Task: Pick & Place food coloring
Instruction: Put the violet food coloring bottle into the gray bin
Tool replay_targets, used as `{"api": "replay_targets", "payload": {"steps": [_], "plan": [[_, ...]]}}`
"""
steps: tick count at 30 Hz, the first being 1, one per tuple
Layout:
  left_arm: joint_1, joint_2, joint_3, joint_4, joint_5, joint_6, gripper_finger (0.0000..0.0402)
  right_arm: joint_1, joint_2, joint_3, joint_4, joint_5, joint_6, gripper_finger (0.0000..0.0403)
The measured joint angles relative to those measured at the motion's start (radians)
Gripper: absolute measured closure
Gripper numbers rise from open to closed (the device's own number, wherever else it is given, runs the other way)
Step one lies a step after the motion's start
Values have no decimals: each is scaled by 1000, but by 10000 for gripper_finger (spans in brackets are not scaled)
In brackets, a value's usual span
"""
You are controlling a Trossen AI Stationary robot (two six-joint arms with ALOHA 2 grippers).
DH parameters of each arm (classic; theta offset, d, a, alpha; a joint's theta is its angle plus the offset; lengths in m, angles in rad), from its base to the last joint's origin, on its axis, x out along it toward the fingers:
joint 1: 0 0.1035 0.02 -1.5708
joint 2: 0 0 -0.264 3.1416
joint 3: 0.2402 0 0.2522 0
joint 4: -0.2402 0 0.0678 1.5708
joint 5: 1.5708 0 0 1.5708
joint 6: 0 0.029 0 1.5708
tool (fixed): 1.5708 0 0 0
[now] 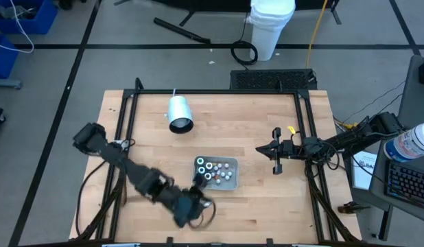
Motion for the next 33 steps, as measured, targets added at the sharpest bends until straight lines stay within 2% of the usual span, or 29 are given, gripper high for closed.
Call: {"api": "replay_targets", "payload": {"steps": [3, 8, 12, 17, 22, 33], "plan": [[96, -28, 0, 119, 17, 11, 324, 0, 0, 0, 0, 0, 0, 403], [294, -17, 0, 198, 247, -35, 322, 0, 0, 0, 0, 0, -6, 403], [415, 44, 0, 201, 324, -77, 324, 0, 0, 0, 0, 0, -13, 403], [484, 176, 0, 296, 449, -84, 325, 0, 0, 0, 3, 1, -60, 403], [489, 229, -2, 211, 412, -49, 326, 0, 0, 0, 0, 2, -62, 403], [454, 263, -2, 118, 295, -125, 326, 0, 0, 0, 1, 3, -114, 403]]}}
